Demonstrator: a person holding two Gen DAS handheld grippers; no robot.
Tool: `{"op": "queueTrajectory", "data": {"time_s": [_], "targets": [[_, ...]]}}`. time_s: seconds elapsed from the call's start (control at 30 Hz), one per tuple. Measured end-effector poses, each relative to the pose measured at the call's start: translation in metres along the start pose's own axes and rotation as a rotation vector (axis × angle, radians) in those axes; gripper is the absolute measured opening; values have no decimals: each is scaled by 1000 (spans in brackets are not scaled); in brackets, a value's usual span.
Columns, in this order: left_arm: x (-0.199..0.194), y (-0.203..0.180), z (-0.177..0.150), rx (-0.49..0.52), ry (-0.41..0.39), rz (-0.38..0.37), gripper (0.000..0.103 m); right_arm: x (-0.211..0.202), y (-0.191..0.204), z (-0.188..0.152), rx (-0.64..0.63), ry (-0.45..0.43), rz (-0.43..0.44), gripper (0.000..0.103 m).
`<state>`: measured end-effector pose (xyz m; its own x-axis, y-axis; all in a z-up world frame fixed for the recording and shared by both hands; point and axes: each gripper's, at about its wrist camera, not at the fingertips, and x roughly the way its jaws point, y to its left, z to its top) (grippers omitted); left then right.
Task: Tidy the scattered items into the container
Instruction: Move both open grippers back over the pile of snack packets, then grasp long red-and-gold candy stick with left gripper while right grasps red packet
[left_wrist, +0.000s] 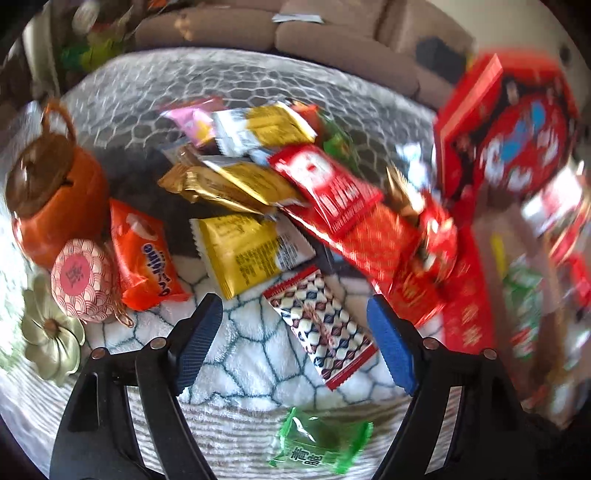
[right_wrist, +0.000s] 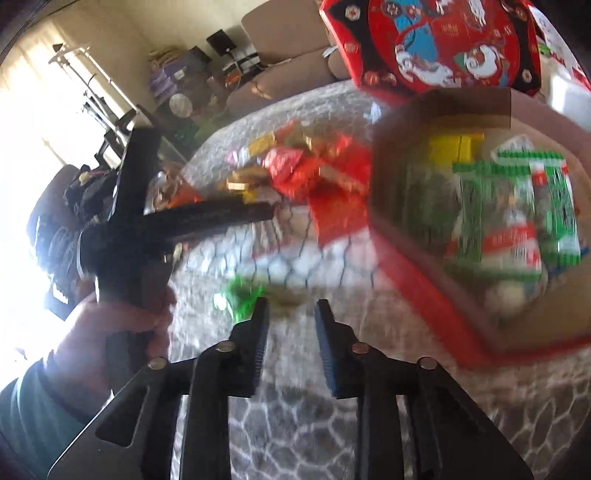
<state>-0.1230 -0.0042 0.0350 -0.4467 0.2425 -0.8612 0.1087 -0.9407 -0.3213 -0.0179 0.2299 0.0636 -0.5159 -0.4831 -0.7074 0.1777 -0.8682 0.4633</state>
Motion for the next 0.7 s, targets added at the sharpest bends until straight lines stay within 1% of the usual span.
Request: {"op": "queueTrajectory", "data": {"time_s": [0.03,0.07,0.1,0.13,0.17,0.2,0.23,0.3,0.33,0.37,0.43,0.5,0.53,0.6,0.63,0.67,0.7], "targets": [[-2,7,4,-35,2,-22,78,5,0,9,13,3,9,52],[-4,13,7,-64,-1,-36,78,10,1,17,29,2,14,54],[-7,22,11,-94,-10,-41,78,16,1,26,54,-4,11,54],[-10,27,13,-106,-19,-34,78,24,1,35,81,-6,5,51],[-14,33,13,-109,-29,-28,78,31,2,42,105,-13,7,46],[-18,35,13,-109,-40,-26,78,40,7,50,120,-31,-4,45],[-22,37,13,-105,-49,-29,78,47,13,56,112,-49,-36,43],[-29,38,10,-95,-63,-28,78,62,28,66,73,-81,-131,48],[-31,38,9,-89,-69,-26,78,75,33,70,72,-83,-197,53],[-34,39,8,-87,-77,-30,79,84,34,73,86,-78,-238,54],[-39,42,6,-95,-86,-52,79,100,26,74,153,-65,-267,55],[-46,47,7,-108,-97,-83,79,112,22,75,165,-42,-287,54],[-48,49,9,-112,-101,-96,79,116,21,76,161,-43,-293,55],[-57,53,10,-117,-117,-129,79,117,19,79,152,-78,-282,54],[-61,55,11,-118,-126,-138,79,118,18,80,157,-79,-277,53],[-64,57,11,-122,-132,-145,79,120,17,82,160,-75,-279,41],[-67,59,12,-131,-137,-156,79,120,16,84,159,-74,-286,30]]}}
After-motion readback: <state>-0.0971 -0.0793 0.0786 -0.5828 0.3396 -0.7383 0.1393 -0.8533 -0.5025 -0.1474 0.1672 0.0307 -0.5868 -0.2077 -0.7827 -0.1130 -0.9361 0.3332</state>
